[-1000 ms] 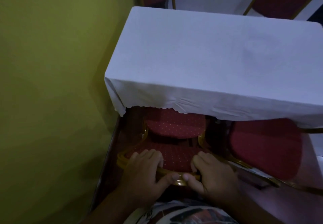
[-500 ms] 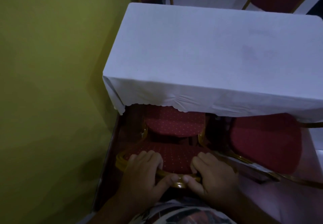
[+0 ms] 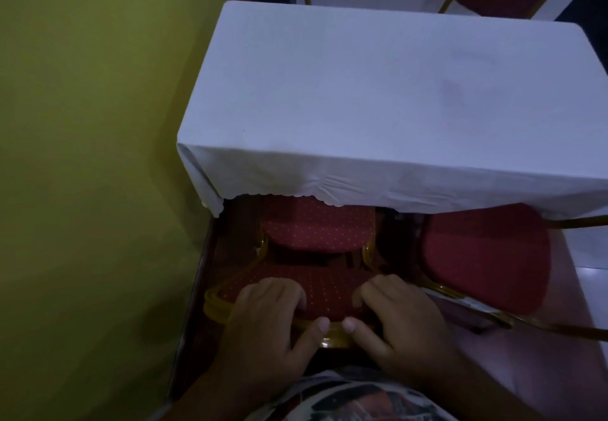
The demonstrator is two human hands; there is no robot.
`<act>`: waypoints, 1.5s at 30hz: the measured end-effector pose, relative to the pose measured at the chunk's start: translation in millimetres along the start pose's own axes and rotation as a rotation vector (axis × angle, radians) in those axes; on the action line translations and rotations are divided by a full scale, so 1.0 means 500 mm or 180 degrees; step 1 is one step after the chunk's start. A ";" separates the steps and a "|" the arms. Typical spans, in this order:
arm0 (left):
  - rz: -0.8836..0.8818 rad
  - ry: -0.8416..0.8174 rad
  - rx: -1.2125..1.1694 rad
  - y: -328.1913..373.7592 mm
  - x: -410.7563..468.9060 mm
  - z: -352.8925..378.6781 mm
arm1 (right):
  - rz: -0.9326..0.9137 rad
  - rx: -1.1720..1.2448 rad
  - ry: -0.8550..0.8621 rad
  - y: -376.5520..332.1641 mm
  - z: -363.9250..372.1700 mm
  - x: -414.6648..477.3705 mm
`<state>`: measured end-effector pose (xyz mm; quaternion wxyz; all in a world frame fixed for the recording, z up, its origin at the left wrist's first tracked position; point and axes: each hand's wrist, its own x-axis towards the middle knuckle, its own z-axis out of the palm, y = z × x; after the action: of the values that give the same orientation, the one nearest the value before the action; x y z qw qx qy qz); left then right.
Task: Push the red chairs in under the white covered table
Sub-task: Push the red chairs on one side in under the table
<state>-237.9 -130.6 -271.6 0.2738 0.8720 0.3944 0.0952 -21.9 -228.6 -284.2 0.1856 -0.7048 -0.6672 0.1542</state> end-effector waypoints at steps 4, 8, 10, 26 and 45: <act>0.0104 0.0001 -0.0059 0.071 0.030 0.020 | 0.0171 -0.0039 0.0125 0.048 -0.063 -0.025; 0.0120 -0.0085 -0.0050 0.171 0.067 0.072 | 0.0253 -0.0115 0.0210 0.133 -0.129 -0.083; 0.0137 -0.0090 -0.0029 0.234 0.084 0.103 | 0.0300 -0.0142 0.0256 0.189 -0.169 -0.126; -0.0080 -0.0169 0.0063 0.703 0.291 0.414 | 0.0991 -0.0656 0.0244 0.727 -0.477 -0.382; -0.0056 -0.0397 -0.0235 1.096 0.492 0.692 | 0.0828 -0.0906 -0.0178 1.154 -0.755 -0.450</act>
<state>407.7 -383.0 -268.6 0.3306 0.8621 0.3804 0.0527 649.0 -497.5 -227.0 0.0440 -0.7996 -0.5904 0.1005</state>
